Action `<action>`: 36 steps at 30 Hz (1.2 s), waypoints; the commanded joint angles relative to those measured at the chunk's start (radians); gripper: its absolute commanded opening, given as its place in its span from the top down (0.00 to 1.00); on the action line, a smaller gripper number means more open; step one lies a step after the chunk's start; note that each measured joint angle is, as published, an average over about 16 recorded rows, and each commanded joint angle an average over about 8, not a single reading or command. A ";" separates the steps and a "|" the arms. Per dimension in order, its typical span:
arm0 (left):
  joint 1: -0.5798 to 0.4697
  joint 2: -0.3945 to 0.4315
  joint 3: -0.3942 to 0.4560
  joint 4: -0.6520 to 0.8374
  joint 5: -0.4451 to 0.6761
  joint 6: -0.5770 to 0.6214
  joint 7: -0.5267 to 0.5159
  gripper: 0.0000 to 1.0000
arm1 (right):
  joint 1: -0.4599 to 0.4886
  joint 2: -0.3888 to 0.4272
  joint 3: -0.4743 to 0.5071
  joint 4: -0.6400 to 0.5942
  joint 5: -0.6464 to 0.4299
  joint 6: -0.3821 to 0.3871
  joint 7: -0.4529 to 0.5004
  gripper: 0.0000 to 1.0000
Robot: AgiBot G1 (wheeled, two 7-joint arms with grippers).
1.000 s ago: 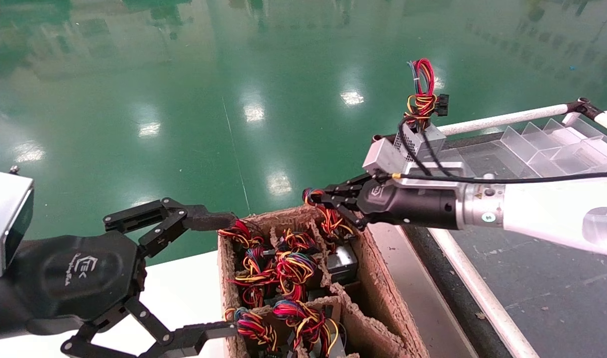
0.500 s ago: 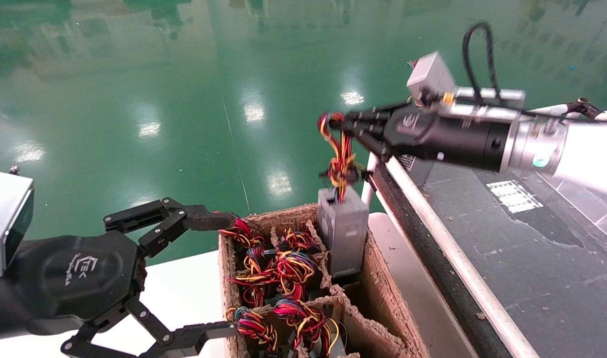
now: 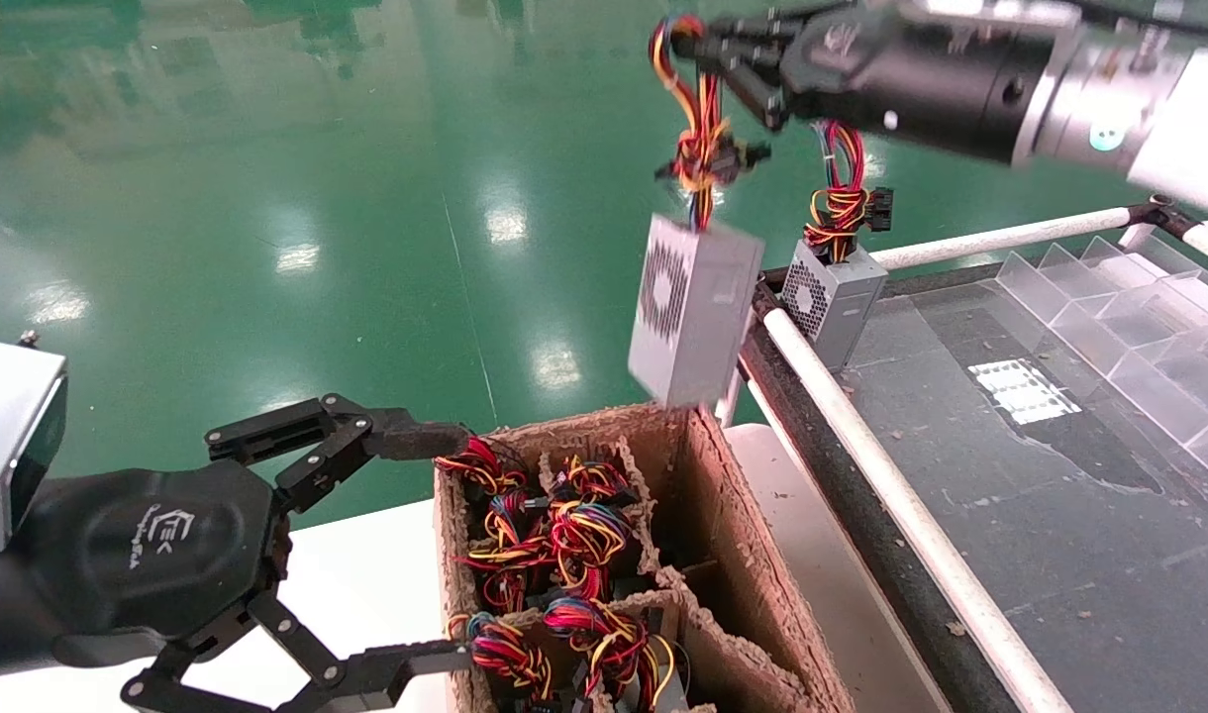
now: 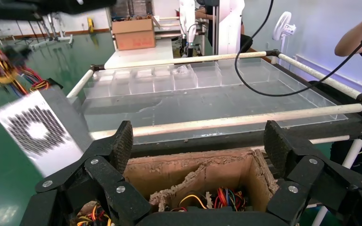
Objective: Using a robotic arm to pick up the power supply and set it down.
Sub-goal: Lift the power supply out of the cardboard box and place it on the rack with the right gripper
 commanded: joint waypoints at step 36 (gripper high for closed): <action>0.000 -0.001 0.002 0.000 -0.001 -0.001 0.001 0.00 | 0.167 0.193 -0.019 -0.044 -0.033 0.475 -0.105 1.00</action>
